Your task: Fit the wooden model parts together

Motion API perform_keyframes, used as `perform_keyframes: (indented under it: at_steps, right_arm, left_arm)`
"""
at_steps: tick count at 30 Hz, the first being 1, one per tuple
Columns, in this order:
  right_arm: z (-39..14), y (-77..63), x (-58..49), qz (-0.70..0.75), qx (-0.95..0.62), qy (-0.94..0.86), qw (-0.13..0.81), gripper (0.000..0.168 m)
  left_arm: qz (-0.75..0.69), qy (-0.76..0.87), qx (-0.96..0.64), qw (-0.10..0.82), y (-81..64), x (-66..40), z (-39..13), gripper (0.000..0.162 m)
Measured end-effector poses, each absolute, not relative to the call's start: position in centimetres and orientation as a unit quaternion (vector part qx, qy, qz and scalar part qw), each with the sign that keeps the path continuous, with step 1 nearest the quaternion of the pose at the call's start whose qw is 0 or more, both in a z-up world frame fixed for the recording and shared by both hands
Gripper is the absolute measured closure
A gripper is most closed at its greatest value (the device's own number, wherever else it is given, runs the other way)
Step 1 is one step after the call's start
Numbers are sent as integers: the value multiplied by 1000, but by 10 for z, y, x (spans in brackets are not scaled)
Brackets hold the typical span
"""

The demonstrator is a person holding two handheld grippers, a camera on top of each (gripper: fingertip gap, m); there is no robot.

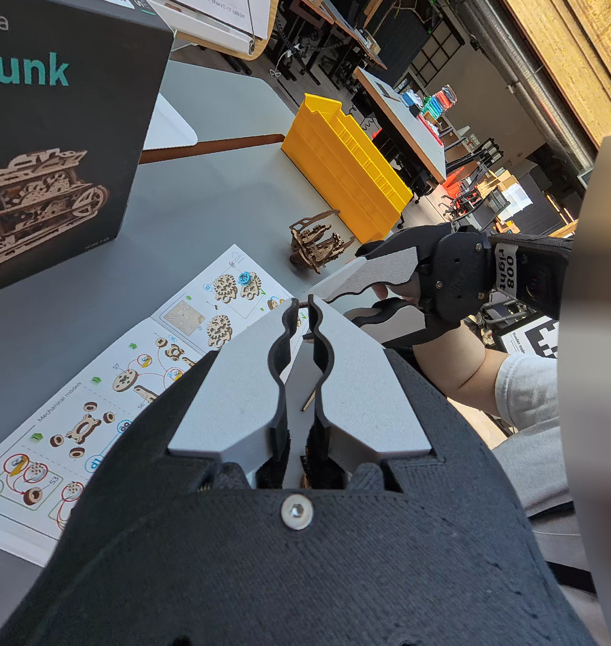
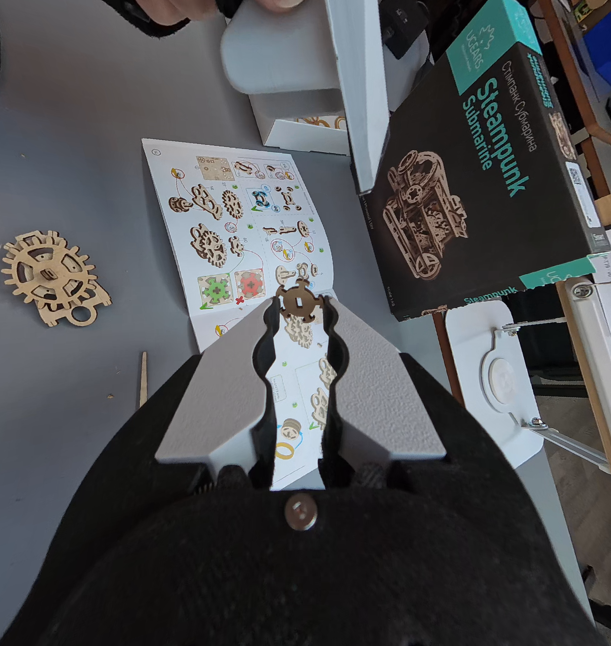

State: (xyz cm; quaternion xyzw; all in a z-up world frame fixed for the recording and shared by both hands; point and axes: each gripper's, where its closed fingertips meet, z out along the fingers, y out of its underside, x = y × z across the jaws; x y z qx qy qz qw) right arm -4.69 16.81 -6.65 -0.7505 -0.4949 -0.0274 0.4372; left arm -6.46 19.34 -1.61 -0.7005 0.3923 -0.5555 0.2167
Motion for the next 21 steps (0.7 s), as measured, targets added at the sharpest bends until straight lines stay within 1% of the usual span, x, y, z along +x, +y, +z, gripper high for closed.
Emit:
perform_keyframes:
  at_steps: [3, 8, 11, 14, 17, 19, 21]
  right_arm:
    - [-76, 165, -43, -22, -762, -501, 410, 144]
    - [-111, 138, -23, 5, -805, -525, 275, 145]
    - [-115, 121, -19, 28, -811, -536, 235, 145]
    - [-113, 113, -18, 40, -811, -540, 222, 145]
    - [-109, 114, -12, 23, -811, -540, 222, 145]
    - [-104, 112, -12, 23, -809, -542, 227, 145]
    - [-97, 112, -13, 21, -804, -544, 240, 145]
  left_arm:
    - [-555, 392, -701, 217, 194, -65, -16, 159]
    - [-549, 413, -698, 200, 186, -72, -13, 158]
    - [-534, 445, -696, 181, 178, -84, -12, 157]
    - [-501, 505, -693, 118, 157, -107, -27, 154]
    - [-497, 525, -686, 84, 147, -120, -34, 151]
    - [-506, 524, -678, 97, 147, -120, -29, 150]
    - [-518, 521, -666, 131, 146, -119, -23, 150]
